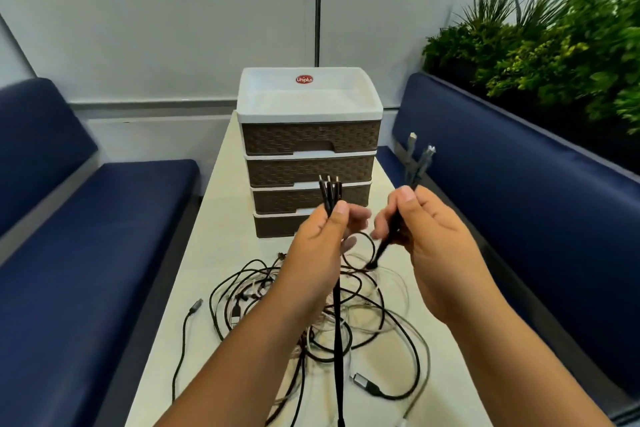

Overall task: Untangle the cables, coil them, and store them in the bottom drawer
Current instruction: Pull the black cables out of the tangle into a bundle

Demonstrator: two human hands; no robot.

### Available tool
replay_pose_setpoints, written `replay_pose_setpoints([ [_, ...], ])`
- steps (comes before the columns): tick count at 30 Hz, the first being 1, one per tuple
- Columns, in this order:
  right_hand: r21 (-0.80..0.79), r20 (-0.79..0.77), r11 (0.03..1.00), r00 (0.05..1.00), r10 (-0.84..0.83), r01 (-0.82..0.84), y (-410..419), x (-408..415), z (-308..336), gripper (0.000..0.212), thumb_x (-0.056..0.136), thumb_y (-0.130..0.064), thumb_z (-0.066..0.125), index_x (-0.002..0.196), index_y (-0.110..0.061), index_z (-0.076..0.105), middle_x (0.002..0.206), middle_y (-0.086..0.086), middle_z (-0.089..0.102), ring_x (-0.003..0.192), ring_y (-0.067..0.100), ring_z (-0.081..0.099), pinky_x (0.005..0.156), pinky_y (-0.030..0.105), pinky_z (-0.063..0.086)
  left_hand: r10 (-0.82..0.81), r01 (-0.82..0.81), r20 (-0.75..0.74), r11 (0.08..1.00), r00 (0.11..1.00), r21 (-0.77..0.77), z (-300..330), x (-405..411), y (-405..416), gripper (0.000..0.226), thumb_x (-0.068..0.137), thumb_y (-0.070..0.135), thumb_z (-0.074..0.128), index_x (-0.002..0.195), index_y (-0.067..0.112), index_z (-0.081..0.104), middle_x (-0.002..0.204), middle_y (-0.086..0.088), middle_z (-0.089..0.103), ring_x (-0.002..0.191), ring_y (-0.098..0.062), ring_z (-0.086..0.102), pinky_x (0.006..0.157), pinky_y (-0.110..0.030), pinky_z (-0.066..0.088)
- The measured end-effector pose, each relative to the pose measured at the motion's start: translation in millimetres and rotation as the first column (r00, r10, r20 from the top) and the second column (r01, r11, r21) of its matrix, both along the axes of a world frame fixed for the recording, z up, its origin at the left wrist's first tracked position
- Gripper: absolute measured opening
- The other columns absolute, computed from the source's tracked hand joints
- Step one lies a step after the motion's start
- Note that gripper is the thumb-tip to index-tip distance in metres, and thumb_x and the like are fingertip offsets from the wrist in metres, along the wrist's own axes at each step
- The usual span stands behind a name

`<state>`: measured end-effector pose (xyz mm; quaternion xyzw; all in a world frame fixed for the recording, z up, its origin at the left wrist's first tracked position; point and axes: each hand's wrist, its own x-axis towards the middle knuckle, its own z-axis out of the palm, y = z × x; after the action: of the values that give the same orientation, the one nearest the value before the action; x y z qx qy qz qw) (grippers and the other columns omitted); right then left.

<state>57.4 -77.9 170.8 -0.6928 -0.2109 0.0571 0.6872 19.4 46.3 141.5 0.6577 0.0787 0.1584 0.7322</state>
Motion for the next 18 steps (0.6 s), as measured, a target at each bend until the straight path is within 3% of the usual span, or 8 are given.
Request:
replay_pose_setpoints([
  [1,-0.009,-0.015,0.995,0.995,0.095,-0.095,-2.5,-2.1,-0.1,0.032,0.105,-0.027,0.035,0.083,-0.011,0.052,0.06,0.0,0.051,0.06,0.02,0.053,0.064,0.031,0.046,-0.015,0.016,0.014,0.999,1.0,-0.043,2.1,0.0,1.2,0.036,0.105,0.03,0.036,0.106,0.01,0.066,0.105,-0.003,0.073,0.104,-0.012,0.067,0.094,-0.029,0.05],
  [3,-0.041,-0.068,0.968,0.967,0.245,-0.248,-2.0,-9.1,-2.2,0.031,0.104,-0.027,0.035,0.082,-0.01,0.049,0.056,-0.005,0.042,0.05,0.014,0.041,0.052,0.026,0.037,-0.055,0.058,0.021,0.981,0.998,-0.186,5.7,-0.7,-0.8,0.033,0.105,0.027,0.037,0.108,0.009,0.065,0.105,-0.006,0.074,0.104,-0.017,0.068,0.094,-0.031,0.051],
  [6,-0.145,-0.04,0.968,0.979,0.201,-0.205,7.3,-19.0,-11.4,0.032,0.104,-0.027,0.037,0.075,-0.019,0.05,0.056,-0.015,0.046,0.051,0.0,0.04,0.05,0.014,0.034,-0.132,0.143,0.054,0.907,0.99,-0.395,11.8,-2.8,-11.3,0.037,0.105,0.027,0.034,0.113,0.004,0.062,0.109,-0.015,0.072,0.107,-0.023,0.068,0.093,-0.036,0.053],
  [8,-0.18,-0.002,0.974,0.99,0.139,-0.137,12.3,-21.4,-19.3,0.033,0.103,-0.028,0.038,0.073,-0.019,0.05,0.054,-0.015,0.046,0.051,0.0,0.04,0.053,0.018,0.034,-0.13,0.156,0.087,0.856,0.988,-0.494,13.8,-4.1,-17.7,0.04,0.106,0.027,0.031,0.113,0.001,0.061,0.108,-0.018,0.071,0.106,-0.025,0.068,0.09,-0.034,0.055],
  [12,-0.229,0.029,0.972,0.997,0.065,-0.056,13.5,-20.1,-27.9,0.037,0.103,-0.03,0.039,0.068,-0.023,0.049,0.049,-0.016,0.046,0.049,0.003,0.039,0.053,0.026,0.032,-0.111,0.129,0.066,0.827,0.992,-0.548,13.8,-5.5,-23.4,0.04,0.102,0.027,0.031,0.108,0.003,0.063,0.105,-0.017,0.072,0.104,-0.023,0.069,0.091,-0.035,0.051],
  [15,-0.277,0.042,0.96,0.997,0.058,-0.044,12.6,-18.3,-26.6,0.039,0.103,-0.03,0.04,0.065,-0.023,0.048,0.05,-0.014,0.047,0.05,0.004,0.04,0.056,0.029,0.034,-0.132,0.151,0.073,0.82,0.989,-0.552,12.8,-5.9,-22.0,0.054,0.101,0.042,0.023,0.102,0.006,0.064,0.1,-0.018,0.07,0.098,-0.024,0.066,0.088,-0.035,0.047],
  [18,-0.333,0.084,0.941,0.992,0.096,-0.063,11.1,-16.0,-25.1,0.035,0.102,-0.029,0.042,0.073,-0.017,0.054,0.051,-0.014,0.049,0.05,0.001,0.042,0.056,0.023,0.035,-0.091,0.085,0.006,0.892,0.996,-0.444,10.0,-5.2,-22.0,0.047,0.096,0.05,0.041,0.079,0.017,0.07,0.087,-0.006,0.071,0.102,-0.028,0.067,0.098,-0.042,0.047],
])
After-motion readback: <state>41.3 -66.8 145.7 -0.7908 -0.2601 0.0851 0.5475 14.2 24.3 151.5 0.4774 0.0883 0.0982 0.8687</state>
